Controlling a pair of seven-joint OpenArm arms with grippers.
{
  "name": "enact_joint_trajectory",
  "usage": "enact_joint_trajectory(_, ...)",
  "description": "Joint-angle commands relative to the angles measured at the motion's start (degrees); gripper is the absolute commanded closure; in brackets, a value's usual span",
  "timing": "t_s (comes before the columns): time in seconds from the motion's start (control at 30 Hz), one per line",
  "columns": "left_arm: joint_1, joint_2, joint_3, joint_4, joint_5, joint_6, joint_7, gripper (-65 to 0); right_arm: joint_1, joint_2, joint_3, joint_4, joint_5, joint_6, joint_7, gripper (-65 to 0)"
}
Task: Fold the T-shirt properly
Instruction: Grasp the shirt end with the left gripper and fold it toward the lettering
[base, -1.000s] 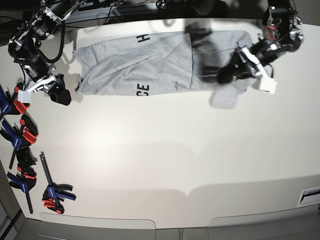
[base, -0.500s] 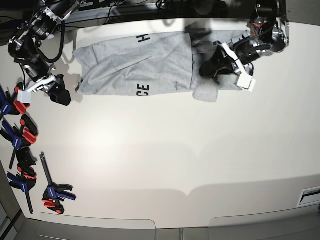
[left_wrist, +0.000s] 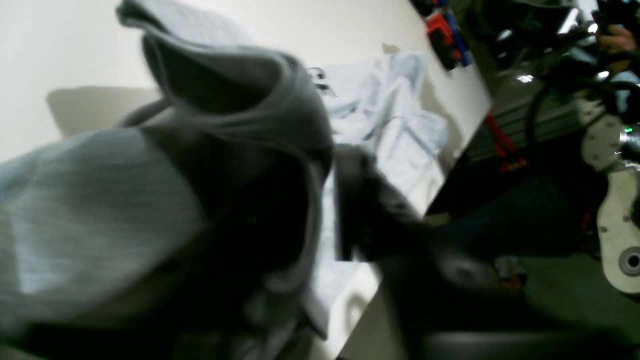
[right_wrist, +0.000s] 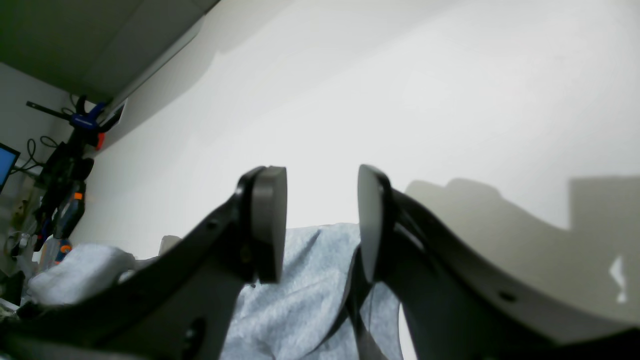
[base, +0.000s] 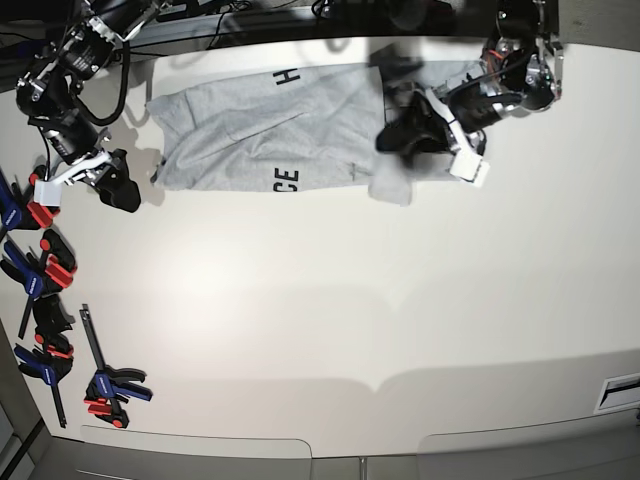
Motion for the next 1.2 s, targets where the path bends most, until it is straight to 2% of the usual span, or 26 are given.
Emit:
enact_joint_trajectory(0.0,-0.5,-0.1,0.7,1.2,-1.8,-0.6,-2.2,-20.3,0.7,1.0,0.2,1.0,1.7,0.7,1.4,-22.2)
enact_joint_trajectory(0.07,-0.5,-0.1,1.9,1.2,-1.8,-0.6,-3.1,-24.1,0.6,1.0,0.1,1.0,1.7,0.7,1.4,-22.2)
enact_joint_trajectory(0.23,-0.5,-0.1,2.0,2.0,-1.8,-0.6,-3.3,-24.1,0.6,1.0,0.1,1.0,1.7,0.7,1.3,-22.2)
enact_joint_trajectory(0.4,-0.4,-0.1,-3.8,9.7,-1.4,-0.6,0.1,-24.1,0.6,1.0,0.2,1.0,1.6,0.7,1.3,-22.2)
enact_joint_trajectory(0.5,-0.3,-1.2,-8.4,13.4,4.3,-0.6,0.3,-24.2,0.6,1.0,0.2,1.0,1.6,0.7,1.3,-22.2)
enact_joint_trajectory(0.57,-0.1,-2.9,-9.6,13.1,9.1,0.0,-0.9,-27.5,0.6,1.0,0.2,1.0,1.6,0.7,1.3,-22.2)
enact_joint_trajectory(0.63,0.9,-4.5,-9.6,11.9,12.0,3.4,-3.3,-33.3,0.6,1.0,0.2,1.0,1.7,0.7,1.3,-22.2)
enact_joint_trajectory(0.7,1.6,-5.2,-9.6,10.6,11.9,4.0,-3.7,-36.1,0.7,1.0,0.2,1.0,1.7,0.7,1.3,-22.2)
enact_joint_trajectory(0.83,1.4,-5.0,-8.5,7.7,11.9,3.9,-3.1,-36.1,0.7,1.0,0.2,1.0,1.6,0.7,1.3,-22.2)
enact_joint_trajectory(1.03,-0.5,-5.0,-2.6,2.8,12.2,5.1,-3.1,-36.1,0.6,1.0,0.2,1.0,1.7,0.7,1.3,-22.2)
enact_joint_trajectory(1.17,-2.2,-5.0,0.3,1.6,18.1,7.3,-3.1,-35.6,0.6,1.0,0.2,1.0,1.7,0.7,1.3,-22.2)
